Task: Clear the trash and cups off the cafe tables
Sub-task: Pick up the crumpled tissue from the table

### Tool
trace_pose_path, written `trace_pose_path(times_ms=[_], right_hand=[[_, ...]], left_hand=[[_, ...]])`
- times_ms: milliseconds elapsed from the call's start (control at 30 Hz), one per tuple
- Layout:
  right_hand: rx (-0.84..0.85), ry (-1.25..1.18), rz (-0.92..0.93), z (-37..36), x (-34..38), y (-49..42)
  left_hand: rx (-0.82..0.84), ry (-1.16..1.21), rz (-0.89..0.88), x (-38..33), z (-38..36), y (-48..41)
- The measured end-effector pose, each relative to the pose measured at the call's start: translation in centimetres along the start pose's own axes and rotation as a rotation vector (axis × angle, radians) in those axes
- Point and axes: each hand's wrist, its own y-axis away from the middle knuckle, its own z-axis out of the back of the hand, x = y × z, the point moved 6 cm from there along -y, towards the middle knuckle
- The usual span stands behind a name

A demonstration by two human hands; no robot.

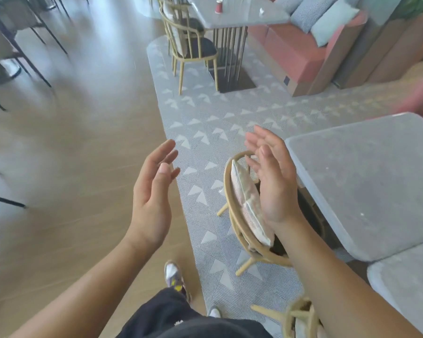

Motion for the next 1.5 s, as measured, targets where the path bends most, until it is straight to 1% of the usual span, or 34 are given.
trace_pose_path(times_ms=[200,467,633,900,1200,1500], right_hand=[[-0.049,0.014,0.036,-4.7,-2.7,-9.4],[-0.155,0.035,0.135,-12.8,-4.0,-22.9],[-0.183,0.056,0.137,-16.7,-5.4,-29.4],[-0.196,0.064,0.097,-19.9,-8.2,-37.8],[-0.210,0.058,0.082,-20.0,-13.1,-49.3],[-0.202,0.054,0.052,-15.9,-17.2,-65.8]], left_hand=[[0.015,0.032,-0.036,2.6,2.5,-11.1],[0.053,0.044,-0.085,4.6,7.6,-27.2],[0.073,0.058,-0.061,5.7,10.2,-35.2],[0.084,0.044,-0.054,8.4,12.0,-45.0],[0.080,0.057,-0.046,12.5,9.8,-56.6],[0.089,0.049,-0.063,16.1,0.9,-73.2]])
